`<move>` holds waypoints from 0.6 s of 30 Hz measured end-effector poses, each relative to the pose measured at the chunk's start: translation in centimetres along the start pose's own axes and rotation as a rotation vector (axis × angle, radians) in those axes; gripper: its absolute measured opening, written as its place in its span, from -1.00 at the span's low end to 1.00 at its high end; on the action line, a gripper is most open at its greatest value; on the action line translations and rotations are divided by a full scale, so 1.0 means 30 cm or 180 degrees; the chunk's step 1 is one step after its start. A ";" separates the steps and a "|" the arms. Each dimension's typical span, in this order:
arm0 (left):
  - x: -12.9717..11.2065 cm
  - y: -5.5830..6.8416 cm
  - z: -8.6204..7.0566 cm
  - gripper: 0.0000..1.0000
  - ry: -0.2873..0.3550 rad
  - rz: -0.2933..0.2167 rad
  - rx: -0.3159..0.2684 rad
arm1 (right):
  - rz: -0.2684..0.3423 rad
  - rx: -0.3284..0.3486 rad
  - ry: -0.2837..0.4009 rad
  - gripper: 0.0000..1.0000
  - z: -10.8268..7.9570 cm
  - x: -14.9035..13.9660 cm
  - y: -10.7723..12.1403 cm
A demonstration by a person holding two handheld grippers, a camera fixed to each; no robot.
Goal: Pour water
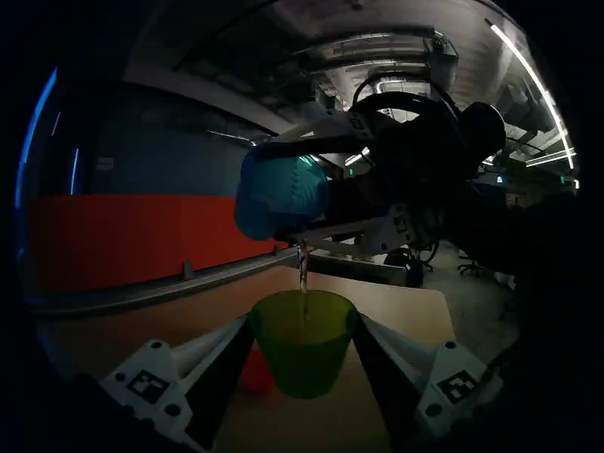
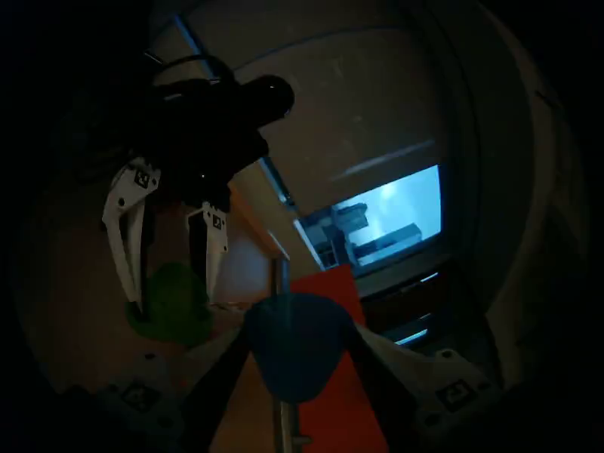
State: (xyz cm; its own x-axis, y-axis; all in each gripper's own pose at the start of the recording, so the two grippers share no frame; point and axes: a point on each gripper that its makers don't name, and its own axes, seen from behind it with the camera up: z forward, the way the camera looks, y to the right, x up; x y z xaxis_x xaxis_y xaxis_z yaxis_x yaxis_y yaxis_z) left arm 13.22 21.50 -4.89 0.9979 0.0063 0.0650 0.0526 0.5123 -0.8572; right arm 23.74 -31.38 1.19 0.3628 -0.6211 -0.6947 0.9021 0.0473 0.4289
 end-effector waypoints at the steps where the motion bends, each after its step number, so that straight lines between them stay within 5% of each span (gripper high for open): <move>1: 0.001 0.001 0.000 0.75 0.0001 -0.0001 -0.0002 | -0.0006 0.0000 0.0000 0.86 0.000 0.000 0.000; 18: 0.012 0.005 -0.003 0.75 0.0017 0.0004 -0.0009 | -0.0138 -0.0026 0.0013 0.85 -0.002 0.003 0.006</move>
State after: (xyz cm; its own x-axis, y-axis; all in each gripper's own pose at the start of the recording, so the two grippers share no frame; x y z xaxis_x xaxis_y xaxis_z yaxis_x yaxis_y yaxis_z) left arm 13.60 21.51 -5.05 0.9981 0.0023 0.0612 0.0515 0.5099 -0.8587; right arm 23.96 -31.39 1.18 0.3243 -0.6194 -0.7149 0.9189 0.0268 0.3936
